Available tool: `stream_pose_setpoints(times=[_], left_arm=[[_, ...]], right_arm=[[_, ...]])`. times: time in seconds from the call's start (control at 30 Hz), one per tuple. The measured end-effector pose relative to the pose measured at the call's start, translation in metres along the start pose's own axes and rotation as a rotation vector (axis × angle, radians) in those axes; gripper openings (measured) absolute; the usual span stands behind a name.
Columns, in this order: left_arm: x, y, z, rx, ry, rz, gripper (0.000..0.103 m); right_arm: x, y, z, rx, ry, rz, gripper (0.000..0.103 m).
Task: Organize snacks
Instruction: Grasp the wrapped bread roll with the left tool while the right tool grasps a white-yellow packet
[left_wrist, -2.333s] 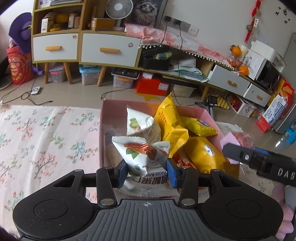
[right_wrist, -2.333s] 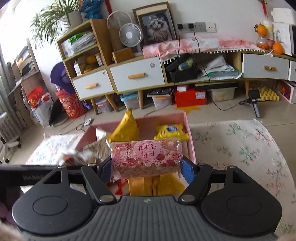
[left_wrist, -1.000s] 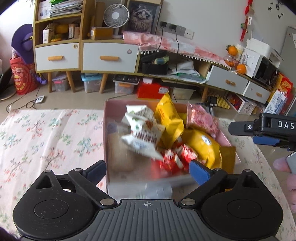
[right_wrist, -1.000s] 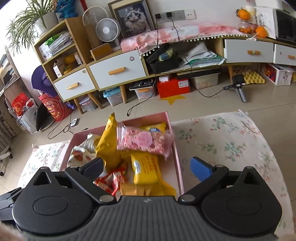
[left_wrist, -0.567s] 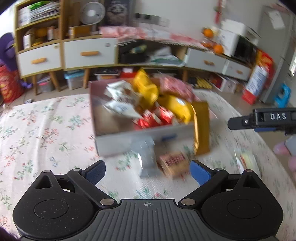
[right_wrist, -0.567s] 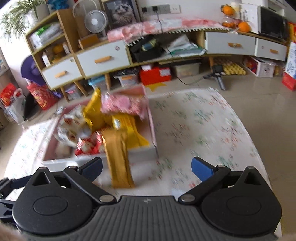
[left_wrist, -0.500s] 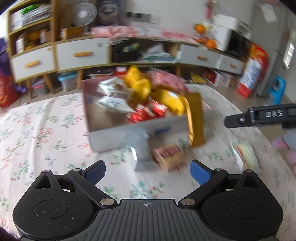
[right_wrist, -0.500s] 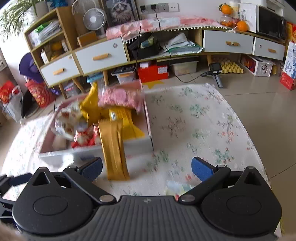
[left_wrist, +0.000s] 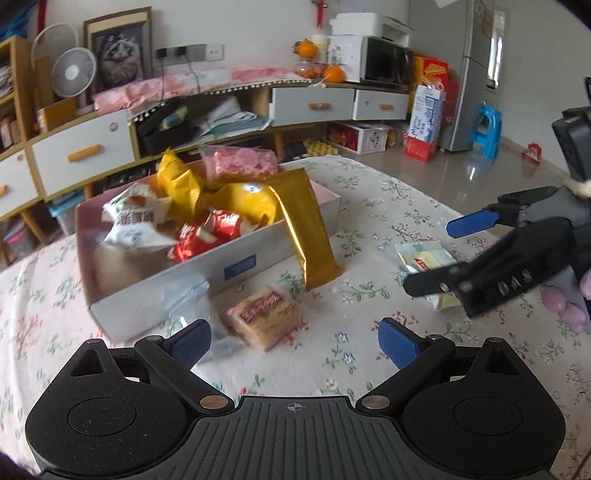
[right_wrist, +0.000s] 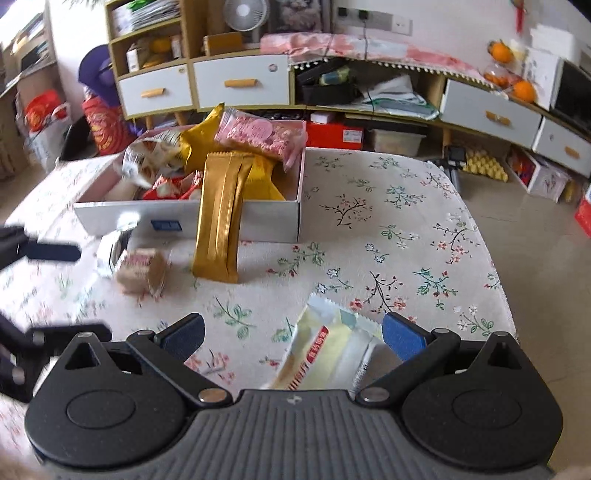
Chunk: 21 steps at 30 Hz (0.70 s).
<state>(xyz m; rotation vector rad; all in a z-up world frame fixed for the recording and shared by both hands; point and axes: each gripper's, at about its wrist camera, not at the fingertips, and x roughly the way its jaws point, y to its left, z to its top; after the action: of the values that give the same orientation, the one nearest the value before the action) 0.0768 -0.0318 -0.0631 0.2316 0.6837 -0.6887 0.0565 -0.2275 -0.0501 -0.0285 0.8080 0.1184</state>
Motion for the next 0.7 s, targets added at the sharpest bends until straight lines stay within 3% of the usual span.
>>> stream_pose_setpoints(times=[0.17,0.37,0.7], left_arm=[[0.014,0.0,0.011,0.057,0.009,-0.038,0.095],[0.036,0.0,0.018,0.161,0.075,-0.056,0.09],[0.058,0.008,0.021,0.147,0.154,-0.07,0.077]], right_arm=[[-0.003,-0.003,-0.01,-0.057,-0.034,0.029,0.103],[0.002,-0.006,-0.02,-0.104,-0.04,0.052,0.103],[0.012,-0.012,-0.027,-0.089,-0.003,0.042,0.102]])
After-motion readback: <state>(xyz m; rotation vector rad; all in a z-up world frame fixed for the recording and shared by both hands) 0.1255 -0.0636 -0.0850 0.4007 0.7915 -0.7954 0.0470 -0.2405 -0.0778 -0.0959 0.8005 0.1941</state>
